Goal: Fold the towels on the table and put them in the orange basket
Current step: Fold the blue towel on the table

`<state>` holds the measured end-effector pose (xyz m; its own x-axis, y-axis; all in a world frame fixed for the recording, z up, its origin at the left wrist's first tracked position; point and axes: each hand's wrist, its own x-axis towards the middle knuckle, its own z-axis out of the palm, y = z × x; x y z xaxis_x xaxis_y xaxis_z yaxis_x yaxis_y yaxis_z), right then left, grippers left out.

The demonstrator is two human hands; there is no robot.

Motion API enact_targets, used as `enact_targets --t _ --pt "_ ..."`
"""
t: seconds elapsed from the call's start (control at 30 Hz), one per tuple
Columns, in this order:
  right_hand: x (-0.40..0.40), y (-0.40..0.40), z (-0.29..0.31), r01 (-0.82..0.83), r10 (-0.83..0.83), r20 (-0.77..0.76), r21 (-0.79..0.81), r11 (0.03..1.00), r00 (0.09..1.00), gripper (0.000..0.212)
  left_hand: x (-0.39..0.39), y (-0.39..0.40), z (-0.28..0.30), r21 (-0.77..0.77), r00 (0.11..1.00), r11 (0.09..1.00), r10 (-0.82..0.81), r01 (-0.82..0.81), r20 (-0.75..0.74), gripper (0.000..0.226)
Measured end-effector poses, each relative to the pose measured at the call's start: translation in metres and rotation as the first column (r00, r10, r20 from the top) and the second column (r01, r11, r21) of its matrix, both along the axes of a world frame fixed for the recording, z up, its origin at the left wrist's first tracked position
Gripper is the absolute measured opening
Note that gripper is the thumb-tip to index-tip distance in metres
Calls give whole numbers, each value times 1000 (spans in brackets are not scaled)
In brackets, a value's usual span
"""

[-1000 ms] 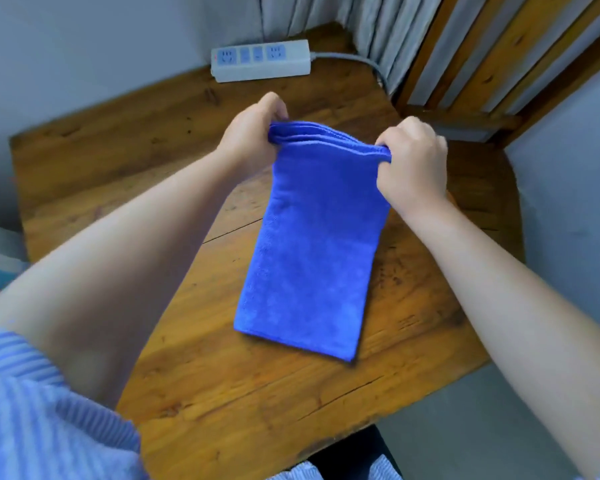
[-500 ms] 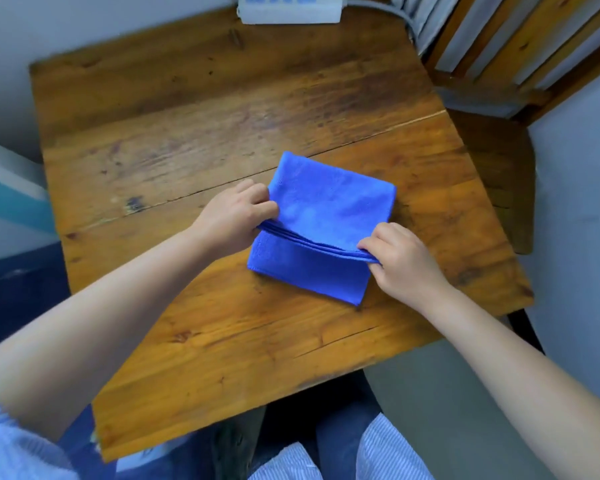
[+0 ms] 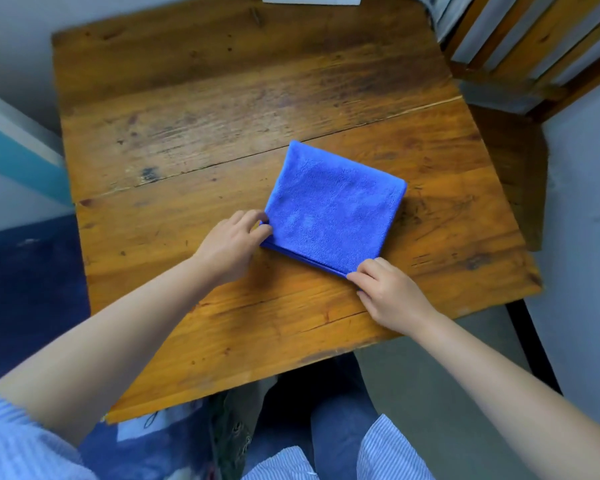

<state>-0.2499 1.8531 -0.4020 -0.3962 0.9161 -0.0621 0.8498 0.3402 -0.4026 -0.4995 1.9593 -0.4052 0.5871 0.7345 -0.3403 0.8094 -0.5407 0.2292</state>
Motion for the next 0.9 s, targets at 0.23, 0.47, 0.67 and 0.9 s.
enact_targets --t 0.23,0.47,0.67,0.9 --pt "11 20 13 76 -71 -119 38 996 990 10 26 -17 7 -41 840 869 487 -492 237 33" --pt "-14 111 11 60 -71 48 206 977 996 36 53 -21 -3 5 798 798 603 -603 23 43" --pt "-35 152 -14 -232 255 292 -111 966 922 51 60 -27 -13 5 768 768 640 -640 -14 49" --pt "22 168 -21 39 21 263 -220 975 965 54 64 -27 -13 -56 711 709 699 -703 -79 48"
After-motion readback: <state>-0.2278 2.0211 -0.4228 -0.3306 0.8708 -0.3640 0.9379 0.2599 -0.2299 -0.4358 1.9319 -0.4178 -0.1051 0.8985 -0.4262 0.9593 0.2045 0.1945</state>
